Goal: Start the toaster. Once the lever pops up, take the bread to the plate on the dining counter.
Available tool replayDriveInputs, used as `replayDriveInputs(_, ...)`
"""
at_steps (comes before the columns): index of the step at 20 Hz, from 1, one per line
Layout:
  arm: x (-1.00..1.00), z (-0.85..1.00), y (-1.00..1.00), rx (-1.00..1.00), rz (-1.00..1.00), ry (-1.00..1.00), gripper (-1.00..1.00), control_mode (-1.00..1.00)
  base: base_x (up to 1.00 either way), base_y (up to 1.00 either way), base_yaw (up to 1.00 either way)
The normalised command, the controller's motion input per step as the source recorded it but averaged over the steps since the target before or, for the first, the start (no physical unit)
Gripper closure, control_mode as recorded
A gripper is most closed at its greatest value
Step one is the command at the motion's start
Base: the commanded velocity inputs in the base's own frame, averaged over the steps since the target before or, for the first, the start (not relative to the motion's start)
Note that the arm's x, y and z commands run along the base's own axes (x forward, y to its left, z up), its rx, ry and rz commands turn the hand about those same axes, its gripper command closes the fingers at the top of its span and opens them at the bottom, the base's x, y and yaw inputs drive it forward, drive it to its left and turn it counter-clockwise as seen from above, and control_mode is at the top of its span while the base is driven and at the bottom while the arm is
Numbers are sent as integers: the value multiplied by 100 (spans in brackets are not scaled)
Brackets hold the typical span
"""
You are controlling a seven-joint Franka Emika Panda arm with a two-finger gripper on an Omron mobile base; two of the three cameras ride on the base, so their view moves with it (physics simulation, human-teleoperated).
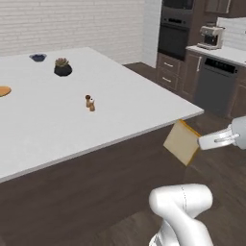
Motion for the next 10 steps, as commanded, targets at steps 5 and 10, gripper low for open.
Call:
replayDriveInputs(5,0,0,0,0,0,0,100,100,2,-1,3)
replayDriveInputs(10,0,0,0,0,0,0,100,100,0,68,16)
